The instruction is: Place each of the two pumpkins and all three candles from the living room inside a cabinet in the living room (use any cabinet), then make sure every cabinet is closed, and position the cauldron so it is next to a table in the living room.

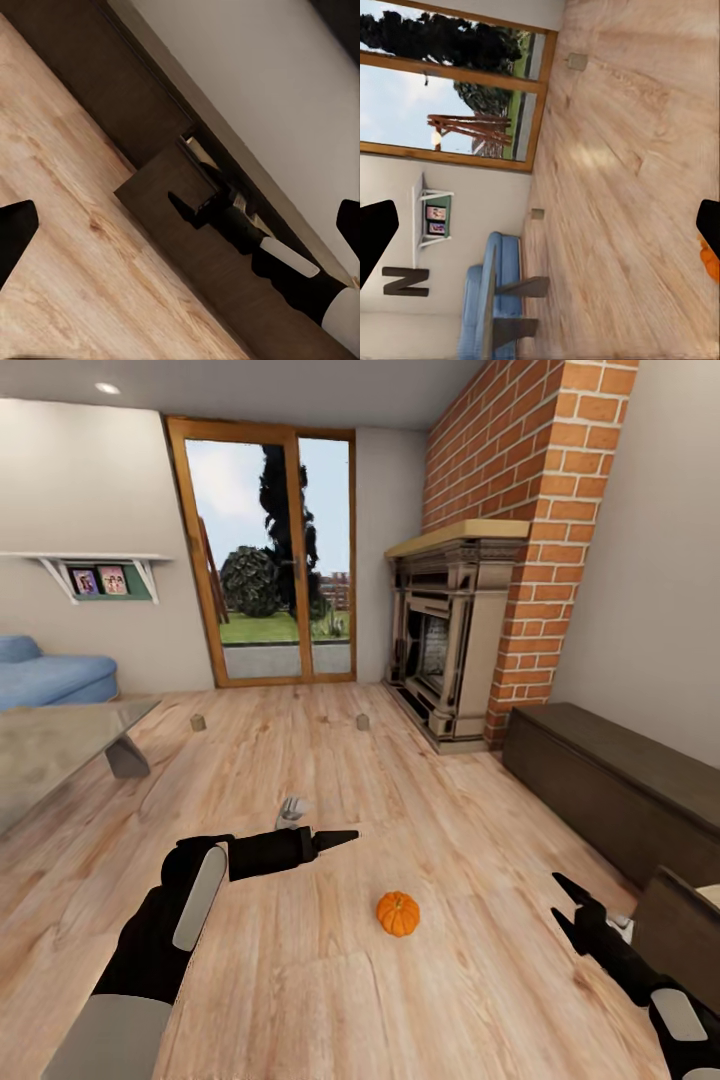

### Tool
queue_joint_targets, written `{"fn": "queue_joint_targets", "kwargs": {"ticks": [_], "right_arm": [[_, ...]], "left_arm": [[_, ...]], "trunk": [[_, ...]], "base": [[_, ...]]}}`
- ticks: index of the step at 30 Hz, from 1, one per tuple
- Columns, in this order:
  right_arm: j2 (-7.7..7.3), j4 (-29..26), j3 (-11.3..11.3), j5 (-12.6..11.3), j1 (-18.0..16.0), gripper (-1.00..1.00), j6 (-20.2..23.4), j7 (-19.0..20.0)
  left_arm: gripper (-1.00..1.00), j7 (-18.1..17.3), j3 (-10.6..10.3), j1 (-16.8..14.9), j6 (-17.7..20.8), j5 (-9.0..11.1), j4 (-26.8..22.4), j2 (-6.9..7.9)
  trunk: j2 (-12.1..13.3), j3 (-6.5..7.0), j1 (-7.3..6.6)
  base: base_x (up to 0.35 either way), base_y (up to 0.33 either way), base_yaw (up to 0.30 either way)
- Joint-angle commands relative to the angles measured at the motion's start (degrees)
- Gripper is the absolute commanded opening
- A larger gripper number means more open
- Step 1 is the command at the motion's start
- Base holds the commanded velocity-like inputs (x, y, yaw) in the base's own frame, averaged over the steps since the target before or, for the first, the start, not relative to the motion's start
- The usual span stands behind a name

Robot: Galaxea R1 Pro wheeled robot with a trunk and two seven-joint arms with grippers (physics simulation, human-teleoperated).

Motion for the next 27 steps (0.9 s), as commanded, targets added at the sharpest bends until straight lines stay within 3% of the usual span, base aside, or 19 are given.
{"fn": "queue_joint_targets", "kwargs": {"ticks": [1, 12, 17, 27], "right_arm": [[0.0, 0.0, -0.18, -0.18, -0.04, 1.0, 0.37, -0.79], [0.01, 0.15, -0.18, -0.05, -0.13, 1.0, 0.34, -2.89], [0.01, 0.21, -0.22, -0.14, -0.14, 1.0, -1.31, -8.46], [0.32, 0.26, -0.26, -0.78, -0.14, 1.0, -4.71, -12.76]], "left_arm": [[1.0, -0.17, 0.03, -0.05, 0.21, -0.1, 0.01, -0.03], [1.0, 0.14, -0.02, -0.05, 0.21, -0.13, 0.0, -0.07], [1.0, 0.24, 0.03, -0.05, 0.21, -0.38, 0.08, -0.11], [1.0, 0.32, 0.04, -0.05, 0.21, -0.52, 0.22, -0.12]], "trunk": [[-0.02, -0.05, -0.01], [-0.02, -0.05, -0.01], [-0.02, -0.05, -0.01], [-0.02, -0.05, -0.01]], "base": [[0.0, 0.039, 0.288], [0.0, 0.011, 0.288], [0.054, 0.022, 0.288], [0.122, 0.037, 0.227]]}}
